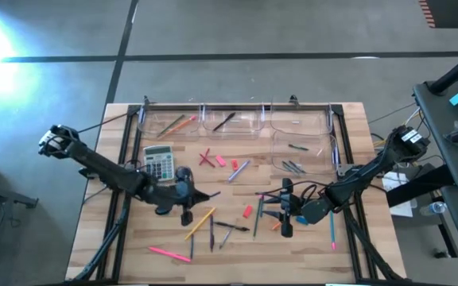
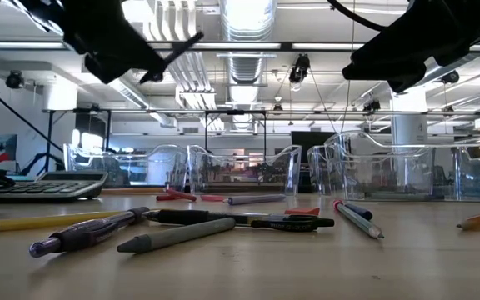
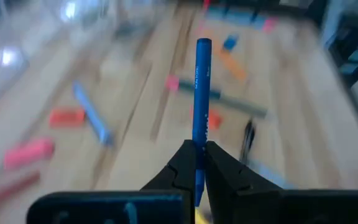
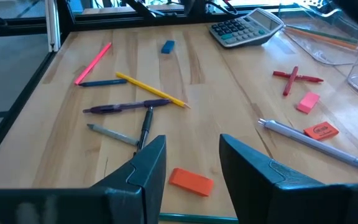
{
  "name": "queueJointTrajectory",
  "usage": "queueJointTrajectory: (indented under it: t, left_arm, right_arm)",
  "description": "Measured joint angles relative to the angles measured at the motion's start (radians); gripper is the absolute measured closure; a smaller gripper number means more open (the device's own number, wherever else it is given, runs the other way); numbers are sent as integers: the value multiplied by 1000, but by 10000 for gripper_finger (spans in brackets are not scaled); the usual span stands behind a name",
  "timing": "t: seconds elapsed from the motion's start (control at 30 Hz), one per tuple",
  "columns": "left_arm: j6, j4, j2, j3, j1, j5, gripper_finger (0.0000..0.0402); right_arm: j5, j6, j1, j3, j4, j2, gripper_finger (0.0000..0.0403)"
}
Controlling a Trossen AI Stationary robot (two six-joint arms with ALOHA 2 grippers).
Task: Sort crayons/erasers/pens/pencils in bins
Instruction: Put the blue crayon into the bottom transparent bin
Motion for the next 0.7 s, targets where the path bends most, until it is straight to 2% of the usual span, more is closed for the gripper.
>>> queueJointTrajectory:
  t: [0.23,0.47,0.7]
  left_arm:
    - [142,394,-90,-127,57,14,401]
    - [250,526,-117,-133,78,37,401]
    - [280,581,-116,-144,78,38,401]
  right_arm:
    - [0,-10,0,0,1,0,261]
    - [24,-114,0,2,86,0,262]
    - [27,-199,-10,50,95,0,262]
